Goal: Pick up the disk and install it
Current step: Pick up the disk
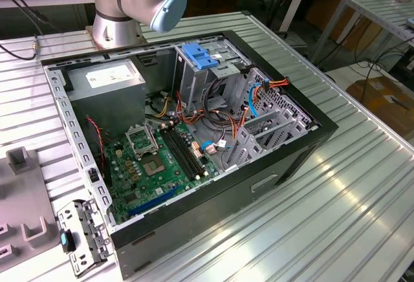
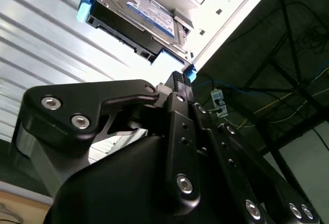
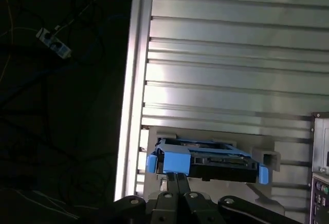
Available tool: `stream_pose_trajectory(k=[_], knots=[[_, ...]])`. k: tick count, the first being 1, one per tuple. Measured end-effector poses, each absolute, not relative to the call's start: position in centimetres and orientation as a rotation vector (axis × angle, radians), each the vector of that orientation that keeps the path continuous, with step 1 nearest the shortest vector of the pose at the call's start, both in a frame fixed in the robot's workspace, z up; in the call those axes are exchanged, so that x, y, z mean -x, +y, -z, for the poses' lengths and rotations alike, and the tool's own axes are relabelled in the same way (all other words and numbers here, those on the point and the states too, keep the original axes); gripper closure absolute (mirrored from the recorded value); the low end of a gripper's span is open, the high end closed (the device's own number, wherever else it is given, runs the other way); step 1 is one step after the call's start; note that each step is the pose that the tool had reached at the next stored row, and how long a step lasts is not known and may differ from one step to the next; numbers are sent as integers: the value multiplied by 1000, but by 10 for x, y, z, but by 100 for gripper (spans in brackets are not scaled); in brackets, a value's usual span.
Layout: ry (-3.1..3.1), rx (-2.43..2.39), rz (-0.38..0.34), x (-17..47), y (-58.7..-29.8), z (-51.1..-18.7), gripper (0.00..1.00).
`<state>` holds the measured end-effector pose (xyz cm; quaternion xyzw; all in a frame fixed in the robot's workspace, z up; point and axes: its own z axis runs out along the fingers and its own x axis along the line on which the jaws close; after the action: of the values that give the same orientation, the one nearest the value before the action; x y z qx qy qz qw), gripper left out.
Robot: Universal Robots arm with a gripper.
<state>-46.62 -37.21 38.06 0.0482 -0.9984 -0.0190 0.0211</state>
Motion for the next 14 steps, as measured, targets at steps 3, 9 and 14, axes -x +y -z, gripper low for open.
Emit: stream_pose_trajectory(k=[3,9,14], knots=[[-3088,-247,57,466,-372,-381,89],[-3074,-372,55,466,-372,-381,89],[-3054,-502,52,466,-372,-381,89]])
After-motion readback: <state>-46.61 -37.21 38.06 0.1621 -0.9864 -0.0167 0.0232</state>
